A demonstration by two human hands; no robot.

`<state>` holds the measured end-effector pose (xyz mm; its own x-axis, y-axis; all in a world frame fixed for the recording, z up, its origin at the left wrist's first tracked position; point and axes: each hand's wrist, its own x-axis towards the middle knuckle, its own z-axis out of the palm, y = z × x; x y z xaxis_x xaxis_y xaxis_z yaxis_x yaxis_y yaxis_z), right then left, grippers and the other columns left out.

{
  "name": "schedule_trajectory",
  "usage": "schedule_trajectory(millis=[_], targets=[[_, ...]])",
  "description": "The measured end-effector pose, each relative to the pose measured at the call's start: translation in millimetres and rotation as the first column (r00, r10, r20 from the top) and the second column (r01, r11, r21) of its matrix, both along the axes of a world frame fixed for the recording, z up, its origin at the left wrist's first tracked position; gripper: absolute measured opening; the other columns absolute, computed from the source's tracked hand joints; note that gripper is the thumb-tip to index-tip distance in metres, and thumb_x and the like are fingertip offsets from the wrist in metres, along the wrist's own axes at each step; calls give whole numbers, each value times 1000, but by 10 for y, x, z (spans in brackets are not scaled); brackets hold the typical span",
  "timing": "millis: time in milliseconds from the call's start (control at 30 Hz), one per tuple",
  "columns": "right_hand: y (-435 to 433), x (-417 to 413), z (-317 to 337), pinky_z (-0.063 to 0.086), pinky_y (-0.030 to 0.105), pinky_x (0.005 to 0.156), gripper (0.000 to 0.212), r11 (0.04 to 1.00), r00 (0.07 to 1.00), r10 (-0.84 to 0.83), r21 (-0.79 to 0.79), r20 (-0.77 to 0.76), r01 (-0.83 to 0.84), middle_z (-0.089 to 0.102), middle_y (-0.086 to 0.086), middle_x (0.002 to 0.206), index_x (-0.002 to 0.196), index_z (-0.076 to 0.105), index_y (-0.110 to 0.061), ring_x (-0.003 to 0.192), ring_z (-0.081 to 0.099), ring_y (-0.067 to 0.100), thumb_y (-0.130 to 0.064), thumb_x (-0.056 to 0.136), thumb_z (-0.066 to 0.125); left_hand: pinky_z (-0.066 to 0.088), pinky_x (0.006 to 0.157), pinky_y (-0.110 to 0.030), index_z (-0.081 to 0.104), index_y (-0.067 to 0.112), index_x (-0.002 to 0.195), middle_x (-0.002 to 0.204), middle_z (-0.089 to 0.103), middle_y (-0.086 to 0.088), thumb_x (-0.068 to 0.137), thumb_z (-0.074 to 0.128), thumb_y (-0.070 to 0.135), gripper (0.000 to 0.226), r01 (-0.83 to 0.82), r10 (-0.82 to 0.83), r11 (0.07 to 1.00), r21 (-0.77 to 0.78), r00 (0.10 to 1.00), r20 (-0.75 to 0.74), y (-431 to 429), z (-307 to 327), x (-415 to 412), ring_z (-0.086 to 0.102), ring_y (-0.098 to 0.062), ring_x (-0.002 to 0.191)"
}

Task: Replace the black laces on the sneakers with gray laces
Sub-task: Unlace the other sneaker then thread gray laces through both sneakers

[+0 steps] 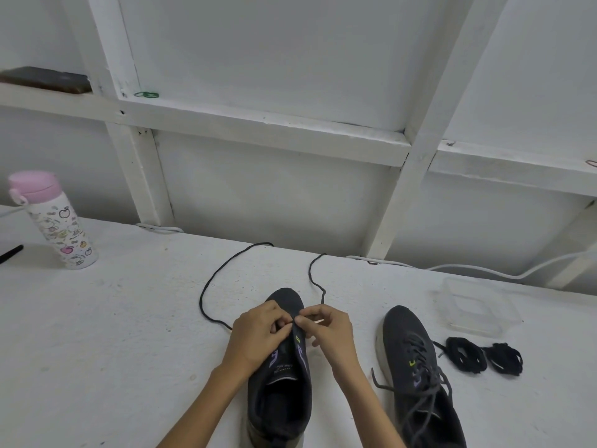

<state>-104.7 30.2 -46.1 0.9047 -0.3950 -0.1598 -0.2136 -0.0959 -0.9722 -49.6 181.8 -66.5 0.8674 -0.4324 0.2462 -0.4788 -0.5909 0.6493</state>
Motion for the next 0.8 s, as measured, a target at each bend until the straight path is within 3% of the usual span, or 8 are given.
schedule_trajectory(millis=[100, 167, 300, 467, 633, 700, 733, 800], targets=[[25, -10, 43, 49, 22, 53, 32, 992, 990, 124, -23, -62, -126, 66, 4, 91, 97, 71, -20, 72, 65, 13, -25, 70, 87, 37, 61, -13, 67, 26, 86, 82, 56, 15, 79, 51, 45, 26, 107, -107, 993, 47, 994, -13, 39, 22, 58, 52, -3, 68], [35, -7, 71, 50, 20, 54, 36, 981, 976, 184, -41, -113, -190, 61, 3, 95, 104, 67, -21, 76, 63, 12, -24, 72, 85, 39, 64, -14, 67, 23, 89, 85, 55, 16, 85, 57, 36, 16, 137, -137, 989, 58, 991, -7, 52, 21, 82, 51, -1, 70], [25, -5, 117, 50, 19, 55, 36, 978, 968, 203, -13, -145, -207, 57, 8, 101, 105, 63, -23, 78, 59, 12, -25, 71, 75, 42, 67, -22, 59, 19, 91, 89, 53, 14, 93, 56, 23, 5, 100, -105, 990, 97, 993, 48, 6, 9, 67, 51, -5, 76], [6, -42, 115, 51, 19, 55, 24, 983, 976, 184, 37, -117, -181, 57, 12, 98, 104, 64, -19, 77, 59, 14, -10, 82, 68, 46, 68, -31, 56, 18, 89, 91, 53, 9, 94, 51, 16, 6, 81, -89, 991, 109, 994, 67, -36, -23, 71, 54, -13, 77], [11, -74, 167, 52, 21, 53, 23, 986, 980, 165, 23, -109, -163, 58, 10, 93, 101, 65, -20, 76, 59, 15, -9, 81, 67, 45, 69, -24, 52, 22, 81, 86, 54, 9, 95, 52, 10, 19, 33, -34, 999, 7, 999, 40, 23, -46, 95, 54, -10, 74], [32, -74, 184, 56, 28, 55, 23, 980, 976, 175, -68, -131, -185, 62, 5, 92, 100, 65, -27, 75, 61, 14, -16, 80, 67, 42, 70, -18, 51, 26, 79, 85, 55, 10, 94, 52, 7, 24, 6, -6, 999, -52, 1000, -2, 54, -58, 108, 55, -8, 76], [45, -71, 197, 57, 31, 60, 24, 963, 972, 175, -177, -155, -202, 62, 0, 92, 100, 65, -33, 76, 62, 13, -23, 78, 66, 42, 71, -16, 52, 27, 79, 86, 56, 10, 94, 53, 7, 25, -5, 3, 997, -75, 1000, -27, 61, -62, 105, 55, -8, 78], [89, -49, 227, 48, 25, 65, 26, 843, 965, 159, -479, -209, -243, 57, -9, 97, 103, 65, -42, 83, 58, 8, -33, 79, 64, 41, 72, -14, 54, 28, 80, 87, 57, 11, 95, 53, 8, 25, -9, 2, 994, -108, 998, -69, 64, -68, 92, 56, -6, 80]])
